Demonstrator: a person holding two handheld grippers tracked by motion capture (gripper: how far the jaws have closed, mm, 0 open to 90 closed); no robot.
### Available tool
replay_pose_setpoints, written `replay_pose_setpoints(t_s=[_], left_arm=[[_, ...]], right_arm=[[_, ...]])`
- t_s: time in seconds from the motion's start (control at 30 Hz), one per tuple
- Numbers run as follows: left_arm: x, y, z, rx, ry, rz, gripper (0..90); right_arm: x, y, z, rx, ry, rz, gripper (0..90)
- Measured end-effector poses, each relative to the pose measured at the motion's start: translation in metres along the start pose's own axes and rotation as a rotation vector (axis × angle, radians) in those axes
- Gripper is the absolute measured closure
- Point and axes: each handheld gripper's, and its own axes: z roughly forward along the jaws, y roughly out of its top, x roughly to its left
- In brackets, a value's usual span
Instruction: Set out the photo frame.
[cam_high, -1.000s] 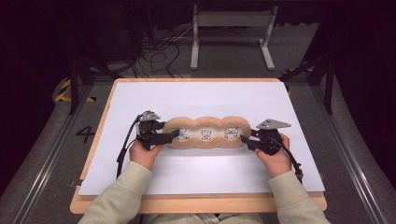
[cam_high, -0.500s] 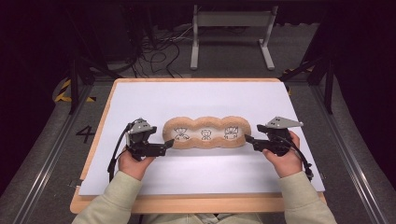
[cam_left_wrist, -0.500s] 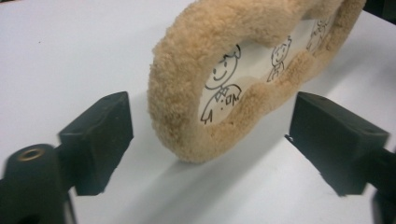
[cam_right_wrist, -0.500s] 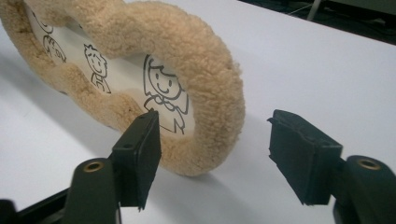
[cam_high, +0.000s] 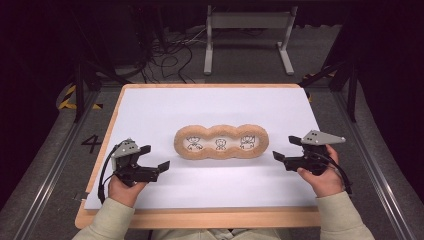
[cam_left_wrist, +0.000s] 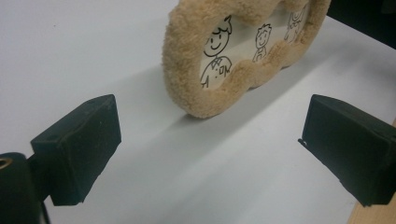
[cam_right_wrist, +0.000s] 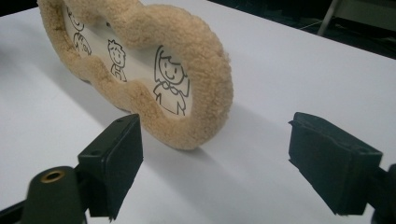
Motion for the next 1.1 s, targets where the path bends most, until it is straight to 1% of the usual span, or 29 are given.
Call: replay_pose_setpoints(t_s=[0.03,0.13,0.17,0.2,0.23,0.27,0.3,0.33,0.37,0.4,0.43,0.47,0.5,0.53,0.57,0.63,0.67,0.7,0.73,0.77,0.8,0.83,0.87,0.9,0.93,0.97,1.03,1.07,1.1], left_arm=[[0.001,-0.002,-0.001,0.006,0.001,-0.001,4.9],[0.007,-0.008,-0.003,0.019,0.03,0.006,4.9],[0.007,-0.008,-0.003,0.019,0.03,0.006,4.8],[0.01,-0.01,-0.004,0.021,0.038,0.003,4.8],[0.013,-0.013,-0.005,0.028,0.04,-0.013,4.7],[0.019,-0.019,-0.005,0.009,0.057,-0.009,4.6],[0.019,-0.019,-0.005,0.009,0.057,-0.009,5.0],[0.023,-0.022,-0.004,0.001,0.06,-0.016,5.0],[0.026,-0.024,-0.002,0.006,0.056,-0.027,5.1],[0.029,-0.026,0.001,0.005,0.062,-0.026,4.9],[0.031,-0.027,0.002,0.015,0.064,-0.025,4.6],[0.032,-0.028,0.005,0.024,0.077,-0.014,4.1],[0.033,-0.028,0.006,0.031,0.084,-0.003,3.7],[0.033,-0.028,0.006,0.03,0.087,-0.001,3.6],[0.032,-0.028,0.006,0.023,0.083,-0.011,3.6],[0.032,-0.027,0.005,0.006,0.089,-0.001,3.8],[0.032,-0.027,0.005,0.006,0.086,-0.006,3.9],[0.032,-0.027,0.005,0.005,0.087,0.0,4.0],[0.032,-0.028,0.006,0.013,0.079,-0.01,4.0],[0.032,-0.027,0.006,0.013,0.077,-0.009,3.9],[0.032,-0.027,0.006,0.0,0.057,-0.009,3.8],[0.033,-0.026,0.005,-0.009,0.051,-0.001,3.8],[0.033,-0.026,0.005,-0.009,0.051,-0.001,3.8],[0.032,-0.026,0.004,-0.026,0.04,-0.006,3.8],[0.032,-0.025,0.003,-0.042,0.04,0.006,3.8],[0.033,-0.025,0.003,-0.048,0.038,0.011,3.8],[0.032,-0.025,0.003,-0.044,0.037,0.0,4.0],[0.034,-0.024,0.003,-0.044,0.048,0.012,4.0],[0.034,-0.024,0.003,-0.04,0.05,0.009,4.0]], right_arm=[[-0.002,-0.002,-0.001,0.0,-0.001,0.0,17.8],[-0.005,-0.007,-0.004,0.0,0.001,0.009,17.8],[-0.005,-0.007,-0.004,0.0,0.001,0.009,17.8],[-0.006,-0.01,-0.004,0.002,-0.002,0.014,17.8],[-0.008,-0.012,-0.004,0.0,-0.001,0.014,17.8],[-0.012,-0.017,-0.004,0.001,-0.001,0.015,17.8],[-0.012,-0.017,-0.004,0.001,-0.001,0.015,17.8],[-0.013,-0.019,-0.003,0.004,-0.002,0.009,17.8],[-0.016,-0.023,-0.002,0.012,-0.005,0.0,18.0],[-0.018,-0.025,0.0,0.019,-0.006,-0.005,18.1],[-0.02,-0.028,0.001,0.025,-0.006,-0.001,18.1],[-0.022,-0.029,0.002,0.026,-0.006,0.002,18.1],[-0.024,-0.031,0.003,0.028,-0.009,0.011,18.1],[-0.027,-0.033,0.005,0.032,-0.009,0.022,18.0],[-0.028,-0.036,0.007,0.036,-0.009,0.04,18.0],[-0.03,-0.039,0.009,0.048,-0.011,0.058,17.6],[-0.031,-0.04,0.01,0.053,-0.01,0.064,17.4],[-0.031,-0.041,0.01,0.055,-0.01,0.071,17.4],[-0.031,-0.041,0.011,0.054,-0.008,0.075,17.4],[-0.031,-0.042,0.011,0.052,-0.003,0.078,17.4],[-0.03,-0.041,0.01,0.047,-0.002,0.077,17.4],[-0.029,-0.04,0.009,0.042,0.0,0.074,17.4],[-0.029,-0.04,0.009,0.042,0.0,0.074,17.4],[-0.029,-0.04,0.008,0.036,0.002,0.073,17.4],[-0.028,-0.039,0.008,0.032,0.003,0.07,17.3],[-0.028,-0.039,0.007,0.031,0.005,0.07,17.3],[-0.028,-0.04,0.007,0.033,0.005,0.073,17.2],[-0.028,-0.04,0.007,0.034,0.004,0.074,17.1],[-0.028,-0.041,0.008,0.036,0.004,0.073,17.1]])
